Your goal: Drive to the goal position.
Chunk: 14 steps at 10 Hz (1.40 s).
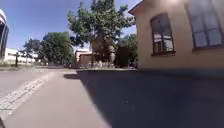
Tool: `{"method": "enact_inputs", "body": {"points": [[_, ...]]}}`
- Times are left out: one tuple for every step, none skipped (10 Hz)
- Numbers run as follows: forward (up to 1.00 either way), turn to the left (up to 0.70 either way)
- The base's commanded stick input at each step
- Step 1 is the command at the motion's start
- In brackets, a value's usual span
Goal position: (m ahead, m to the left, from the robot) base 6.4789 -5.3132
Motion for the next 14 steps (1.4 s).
{"method": "enact_inputs", "body": {"points": [[0.7, 0.0], [0.7, 0.0], [0.7, 0.0], [0.7, 0.0], [0.7, 0.0], [0.7, 0.0], [0.7, 0.0], [0.7, 0.0], [0.7, 0.0], [0.7, 0.0], [0.7, 0.0], [0.7, 0.0], [0.7, 0.0], [0.7, -0.01]]}}
